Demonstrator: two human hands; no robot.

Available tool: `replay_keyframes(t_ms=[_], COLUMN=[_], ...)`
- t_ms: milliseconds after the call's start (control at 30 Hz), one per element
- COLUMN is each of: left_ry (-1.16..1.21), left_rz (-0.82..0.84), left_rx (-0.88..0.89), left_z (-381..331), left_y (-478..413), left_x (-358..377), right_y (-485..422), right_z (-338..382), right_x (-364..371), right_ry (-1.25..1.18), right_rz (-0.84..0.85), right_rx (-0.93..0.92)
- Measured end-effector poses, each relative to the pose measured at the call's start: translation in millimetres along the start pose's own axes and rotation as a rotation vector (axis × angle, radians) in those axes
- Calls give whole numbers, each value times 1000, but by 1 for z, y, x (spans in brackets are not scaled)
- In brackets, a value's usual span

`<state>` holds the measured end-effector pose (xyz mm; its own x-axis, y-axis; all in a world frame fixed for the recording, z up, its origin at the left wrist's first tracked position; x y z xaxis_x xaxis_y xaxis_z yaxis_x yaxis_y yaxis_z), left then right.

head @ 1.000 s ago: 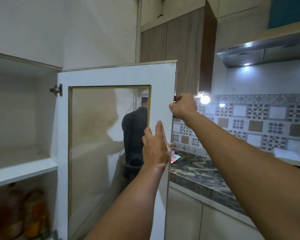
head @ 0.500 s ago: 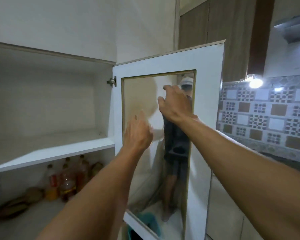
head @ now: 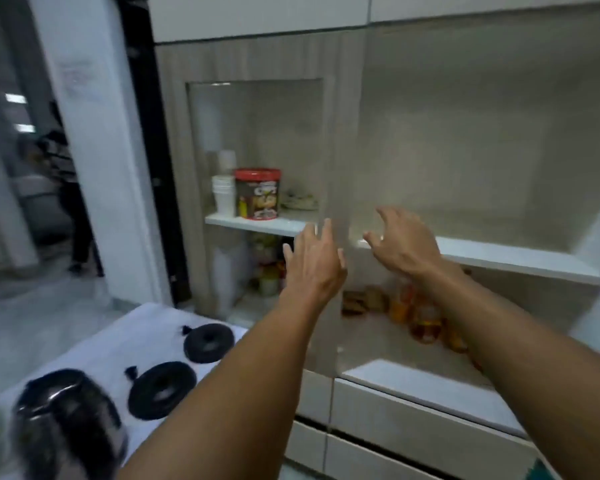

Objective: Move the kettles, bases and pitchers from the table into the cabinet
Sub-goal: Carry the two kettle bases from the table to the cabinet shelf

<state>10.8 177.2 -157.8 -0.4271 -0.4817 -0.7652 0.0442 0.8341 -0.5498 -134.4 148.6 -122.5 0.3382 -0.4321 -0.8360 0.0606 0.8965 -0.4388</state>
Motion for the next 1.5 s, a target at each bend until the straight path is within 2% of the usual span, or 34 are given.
replay_keyframes(t_ms=[133, 267, 400, 500, 667, 933, 1033, 1133, 1300, 1500], left_ry=[-132, -270, -304, -292, -290, -273, -238, -210, -279, -321], left_rz=[-32, -146, -265, -275, -217, -131, -19, 25, 14, -103], left_rx=[-254, -527, -797, -984, -1183, -1293, -1412, -1451, -1441, -1466], left_z=[104, 184, 224, 240, 271, 370, 399, 417, 426, 429], left_y=[7, 20, 52, 82, 104, 124, 143, 156, 159, 152], left_x=[-11, -20, -13, 10, 62, 163, 197, 216, 230, 234], right_y=[-27, -42, -46, -45, -39, -37, -34, -27, -16, -9], right_z=[83, 146, 184, 199, 199, 185, 181, 181, 180, 178], right_x=[91, 167, 225, 272, 361, 512, 555, 581, 601, 609], right_ry=[-80, -108, -133, -143, -132, -70, 4, -4, -22, -182], right_rz=[152, 322, 477, 582, 764, 916, 919, 902, 870, 778], right_rx=[-230, -478, -698, -789, -813, -617, -609, -583, -529, -455])
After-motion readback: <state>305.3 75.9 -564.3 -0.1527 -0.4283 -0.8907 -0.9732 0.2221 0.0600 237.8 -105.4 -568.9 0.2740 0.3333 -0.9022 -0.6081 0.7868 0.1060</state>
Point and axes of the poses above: each hand's wrist, its own y-axis away from the middle knuckle, its own x-axis out of the palm, z = x × y, the point moved 2 cm from there along -y, towards the middle knuckle, and after that the axes turned 9 degrees about x, right-handed, at the moved point
